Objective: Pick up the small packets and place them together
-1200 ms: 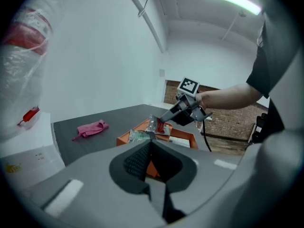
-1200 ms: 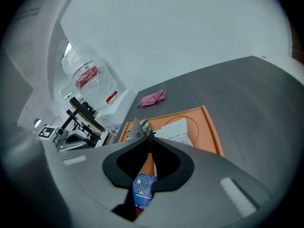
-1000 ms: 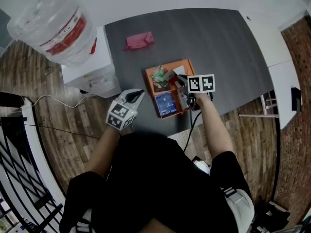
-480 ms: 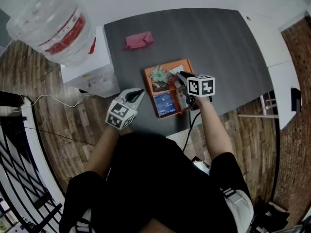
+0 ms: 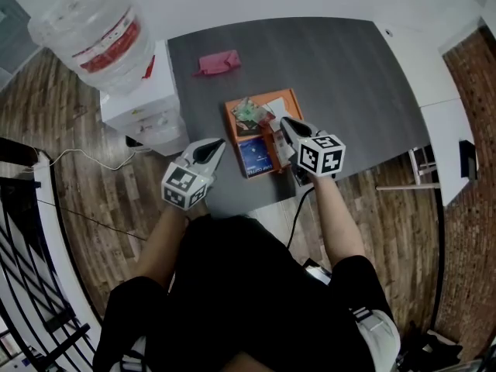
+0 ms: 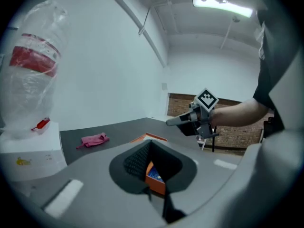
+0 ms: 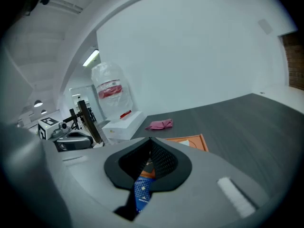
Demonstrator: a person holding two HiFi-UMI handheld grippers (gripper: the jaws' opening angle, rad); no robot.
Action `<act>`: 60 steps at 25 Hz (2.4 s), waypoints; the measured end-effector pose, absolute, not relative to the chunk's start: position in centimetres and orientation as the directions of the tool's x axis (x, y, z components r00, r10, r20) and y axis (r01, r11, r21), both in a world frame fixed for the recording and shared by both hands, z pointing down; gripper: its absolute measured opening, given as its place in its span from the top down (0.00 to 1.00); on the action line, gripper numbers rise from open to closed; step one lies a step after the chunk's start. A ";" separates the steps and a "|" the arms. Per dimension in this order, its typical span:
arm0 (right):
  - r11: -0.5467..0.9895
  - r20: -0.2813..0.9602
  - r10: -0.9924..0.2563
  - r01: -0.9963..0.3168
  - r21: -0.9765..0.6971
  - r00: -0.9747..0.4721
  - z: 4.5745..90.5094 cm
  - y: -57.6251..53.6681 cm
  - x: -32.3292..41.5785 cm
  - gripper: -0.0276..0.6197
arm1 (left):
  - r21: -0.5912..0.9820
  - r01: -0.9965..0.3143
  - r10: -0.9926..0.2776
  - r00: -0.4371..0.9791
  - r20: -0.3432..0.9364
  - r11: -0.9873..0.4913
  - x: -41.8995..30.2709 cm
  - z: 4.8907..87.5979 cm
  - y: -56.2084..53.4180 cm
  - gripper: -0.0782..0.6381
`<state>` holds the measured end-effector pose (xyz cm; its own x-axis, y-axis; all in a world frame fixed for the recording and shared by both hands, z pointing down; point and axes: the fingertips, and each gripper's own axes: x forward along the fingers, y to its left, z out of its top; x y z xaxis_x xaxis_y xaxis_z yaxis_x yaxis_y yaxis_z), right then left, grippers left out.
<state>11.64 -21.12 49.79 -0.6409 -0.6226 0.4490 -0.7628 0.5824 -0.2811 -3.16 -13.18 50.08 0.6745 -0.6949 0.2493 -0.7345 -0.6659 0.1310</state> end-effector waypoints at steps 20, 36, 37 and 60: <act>0.516 0.135 -0.830 -0.837 -0.179 -0.541 43.1 -9.0 12.2 0.95 | 0.234 -0.703 -0.729 0.683 -0.040 -0.672 -8.1 42.2 -6.6 0.89; 0.314 0.093 -0.943 -0.947 -0.067 -0.319 41.0 5.0 8.1 0.95 | 0.204 -0.615 -0.638 0.767 -0.073 -0.762 -15.4 41.2 0.7 0.89; 0.305 0.089 -0.946 -0.950 -0.069 -0.310 41.1 5.6 8.0 0.95 | 0.203 -0.612 -0.635 0.769 -0.072 -0.764 -15.8 41.1 1.3 0.89; 0.296 0.001 -0.955 -0.953 -0.065 -0.296 40.4 10.2 13.4 0.95 | 0.189 -0.657 -0.682 0.719 -0.136 -0.730 -12.1 40.5 4.7 0.89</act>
<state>13.35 10.21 40.44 -0.2964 -0.9551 0.0010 -0.9531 0.2957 -0.0647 -12.14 4.67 40.48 0.7189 -0.6818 -0.1357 -0.6566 -0.7300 0.1895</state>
